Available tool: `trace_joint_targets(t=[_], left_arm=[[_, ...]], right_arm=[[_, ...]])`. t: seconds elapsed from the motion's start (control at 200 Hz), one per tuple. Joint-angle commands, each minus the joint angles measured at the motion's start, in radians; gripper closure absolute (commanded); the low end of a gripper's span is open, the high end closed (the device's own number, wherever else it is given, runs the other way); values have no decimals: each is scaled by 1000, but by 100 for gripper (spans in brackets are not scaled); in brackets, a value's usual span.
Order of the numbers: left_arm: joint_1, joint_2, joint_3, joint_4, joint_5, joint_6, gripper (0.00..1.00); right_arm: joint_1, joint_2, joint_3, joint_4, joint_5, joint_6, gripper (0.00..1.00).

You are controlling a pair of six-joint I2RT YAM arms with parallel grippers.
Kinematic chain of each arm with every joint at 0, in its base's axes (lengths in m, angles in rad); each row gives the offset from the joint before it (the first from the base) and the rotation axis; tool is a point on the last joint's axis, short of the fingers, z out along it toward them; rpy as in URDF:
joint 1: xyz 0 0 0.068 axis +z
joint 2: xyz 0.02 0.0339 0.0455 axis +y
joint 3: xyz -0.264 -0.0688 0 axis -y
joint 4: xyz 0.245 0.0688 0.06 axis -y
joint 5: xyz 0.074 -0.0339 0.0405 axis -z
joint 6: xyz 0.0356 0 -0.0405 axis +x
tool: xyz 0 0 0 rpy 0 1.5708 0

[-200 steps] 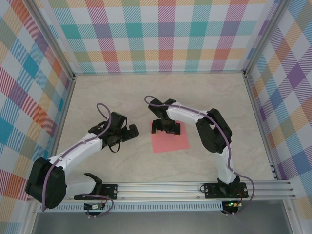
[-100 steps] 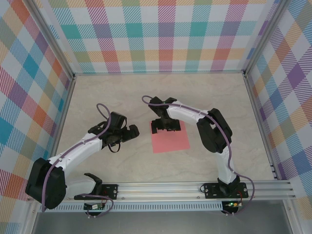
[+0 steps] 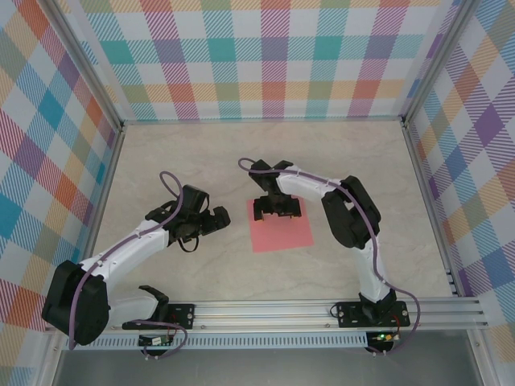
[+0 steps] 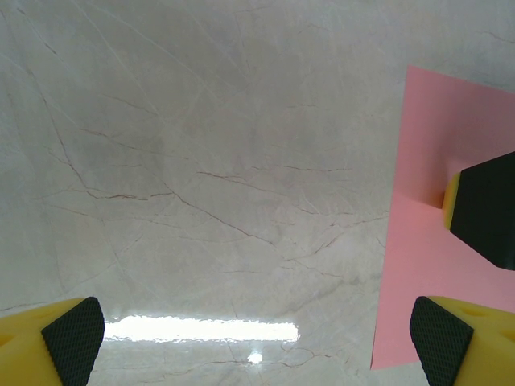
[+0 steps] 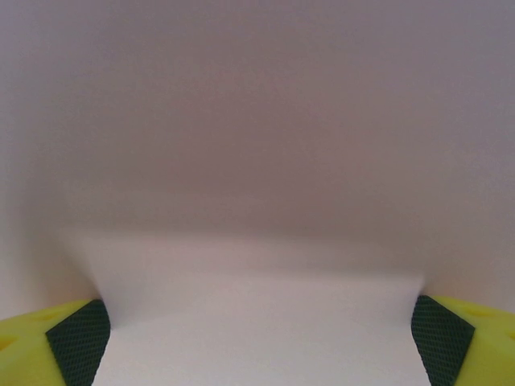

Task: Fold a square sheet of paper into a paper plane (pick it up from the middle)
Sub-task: Fold the square sheet of paper in half at the center of the table.

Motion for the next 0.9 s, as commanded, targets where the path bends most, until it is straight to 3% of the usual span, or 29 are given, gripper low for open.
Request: trace_joint_targets(t=[0.0,0.39,0.895], left_arm=[[17,-16,-10,-15,10,6,0],[17,-15,-8,-29,5,8,0],[17,-9,-6,-35,4,8,0]], right_arm=[[-4,29,-36,6,-38,9,0],[-2,48,-107,33,-76,37,3],[-1,37,-71,-7,-55,21,9]])
